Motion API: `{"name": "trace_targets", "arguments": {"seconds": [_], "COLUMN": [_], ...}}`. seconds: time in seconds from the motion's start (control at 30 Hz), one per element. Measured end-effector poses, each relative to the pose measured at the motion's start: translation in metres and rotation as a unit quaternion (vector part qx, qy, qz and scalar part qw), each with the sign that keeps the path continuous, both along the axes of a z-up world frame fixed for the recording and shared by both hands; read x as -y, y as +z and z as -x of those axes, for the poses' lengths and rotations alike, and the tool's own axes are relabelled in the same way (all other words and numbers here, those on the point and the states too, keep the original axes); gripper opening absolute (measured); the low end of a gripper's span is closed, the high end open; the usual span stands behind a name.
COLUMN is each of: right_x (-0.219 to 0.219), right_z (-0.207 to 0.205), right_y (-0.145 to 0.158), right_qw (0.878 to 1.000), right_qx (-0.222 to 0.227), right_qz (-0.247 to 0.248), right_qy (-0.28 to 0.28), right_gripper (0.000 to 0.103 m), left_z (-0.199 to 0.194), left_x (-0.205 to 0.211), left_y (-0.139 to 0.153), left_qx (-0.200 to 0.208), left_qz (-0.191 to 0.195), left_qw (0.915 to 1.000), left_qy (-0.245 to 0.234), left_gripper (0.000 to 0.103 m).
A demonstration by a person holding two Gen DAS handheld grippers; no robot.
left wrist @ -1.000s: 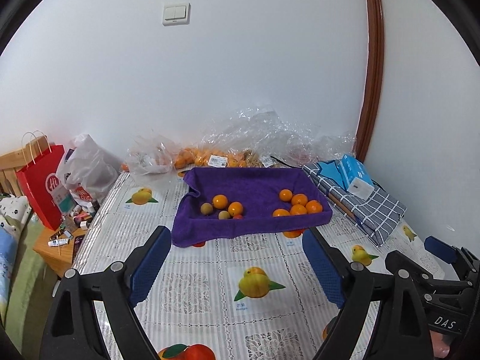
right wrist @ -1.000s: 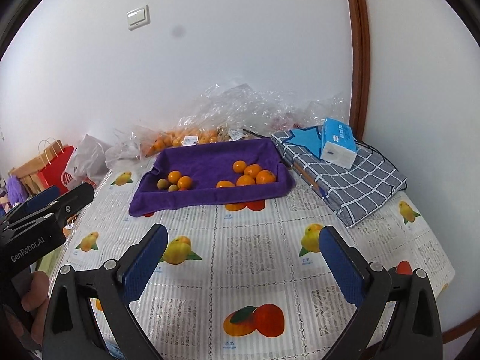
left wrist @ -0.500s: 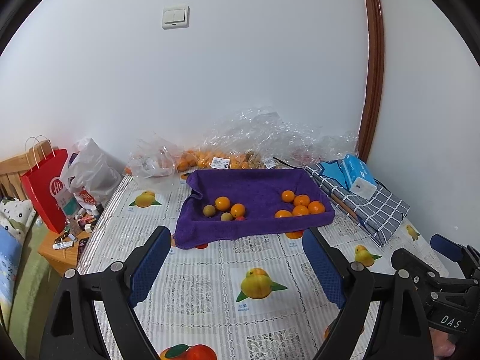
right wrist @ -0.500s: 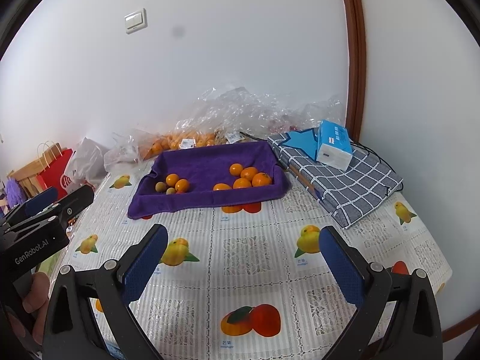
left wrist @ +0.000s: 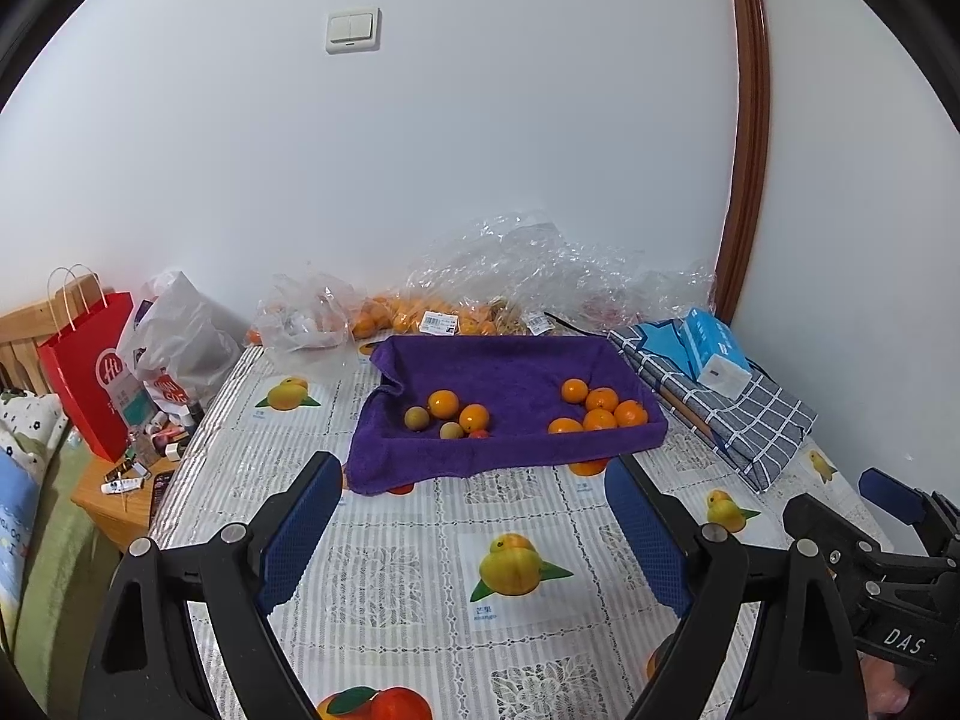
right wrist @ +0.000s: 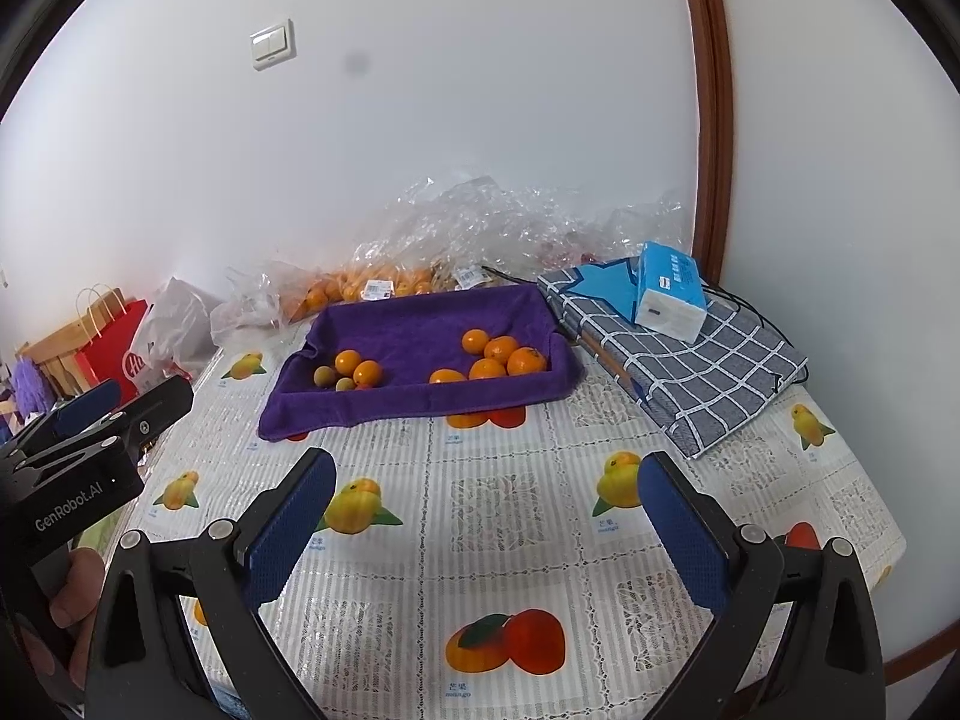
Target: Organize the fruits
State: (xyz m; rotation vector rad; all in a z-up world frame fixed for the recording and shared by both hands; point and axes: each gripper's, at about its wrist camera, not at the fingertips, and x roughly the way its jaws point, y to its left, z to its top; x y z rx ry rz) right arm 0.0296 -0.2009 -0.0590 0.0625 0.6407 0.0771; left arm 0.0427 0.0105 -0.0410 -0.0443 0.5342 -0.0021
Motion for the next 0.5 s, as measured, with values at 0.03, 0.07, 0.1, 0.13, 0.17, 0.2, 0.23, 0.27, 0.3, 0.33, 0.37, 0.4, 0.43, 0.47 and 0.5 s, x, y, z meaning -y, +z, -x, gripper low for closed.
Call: {"name": "trace_targets", "arguments": {"seconds": [0.03, 0.07, 0.1, 0.13, 0.17, 0.2, 0.23, 0.27, 0.3, 0.33, 0.37, 0.4, 0.43, 0.47, 0.5], "right_x": [0.0004, 0.0002, 0.0, 0.0, 0.0001, 0.0002, -0.0001, -0.0002, -0.0002, -0.0002, -0.0006, -0.0006, -0.0003, -0.0005, -0.0004], "right_z": [-0.0001, 0.0, -0.0001, 0.0002, 0.0003, 0.0001, 0.0, 0.0005, 0.0007, 0.0008, 0.0005, 0.0005, 0.0006, 0.0006, 0.0007], "right_y": [0.0, 0.0, 0.0003, 0.0008, 0.0012, 0.0013, 0.0015, 0.0017, 0.0017, 0.0017, 0.0018, 0.0017, 0.0017, 0.0015, 0.0011], "right_qw": [1.0, 1.0, 1.0, 1.0, 1.0, 1.0, 1.0, 1.0, 1.0, 1.0, 1.0, 1.0, 1.0, 1.0, 1.0], "right_qx": [0.0, -0.001, -0.001, 0.0, 0.0, 0.0, 0.0, 0.0, 0.001, 0.001, 0.0, 0.0, 0.0, 0.0, 0.0], "right_qz": [0.0, 0.0, 0.001, 0.001, 0.001, 0.0, 0.0, -0.001, -0.001, -0.002, -0.002, -0.002, -0.002, -0.002, -0.003], "right_qy": [0.001, 0.0, 0.0, -0.001, -0.002, -0.001, 0.0, -0.001, -0.001, -0.001, -0.001, -0.002, -0.002, -0.003, -0.003], "right_gripper": [0.1, 0.1, 0.1, 0.1, 0.1, 0.1, 0.1, 0.1, 0.1, 0.1, 0.1, 0.1, 0.1, 0.1, 0.1], "left_z": [0.0001, 0.0001, 0.0009, 0.0016, 0.002, 0.0023, 0.0034, 0.0035, 0.0033, 0.0034, 0.004, 0.0043, 0.0048, 0.0048, 0.0049], "left_x": [-0.0006, 0.0, -0.0003, -0.0006, -0.0005, -0.0003, -0.0003, -0.0004, 0.0, -0.0001, -0.0011, -0.0016, -0.0029, -0.0041, -0.0051], "left_y": [-0.0003, -0.0001, 0.0001, 0.0005, 0.0006, 0.0009, 0.001, 0.0011, 0.001, 0.0008, 0.0013, 0.0012, 0.002, 0.0023, 0.0024], "left_qx": [0.0, 0.0, 0.0, 0.001, 0.002, 0.003, 0.003, 0.004, 0.003, 0.003, 0.003, 0.003, 0.003, 0.003, 0.003], "left_qz": [0.001, 0.001, 0.001, 0.001, 0.0, -0.001, -0.001, -0.002, -0.002, -0.002, 0.0, 0.001, 0.002, 0.003, 0.005], "left_qw": [1.0, 1.0, 1.0, 1.0, 1.0, 1.0, 1.0, 1.0, 1.0, 1.0, 1.0, 1.0, 1.0, 1.0, 1.0], "left_qy": [0.0, -0.001, -0.002, -0.003, -0.003, -0.003, -0.003, -0.003, -0.002, -0.001, -0.001, -0.002, -0.002, -0.001, -0.001], "left_gripper": [0.089, 0.089, 0.089, 0.089, 0.089, 0.089, 0.089, 0.089, 0.089, 0.089, 0.089, 0.089, 0.089, 0.089, 0.089]}}
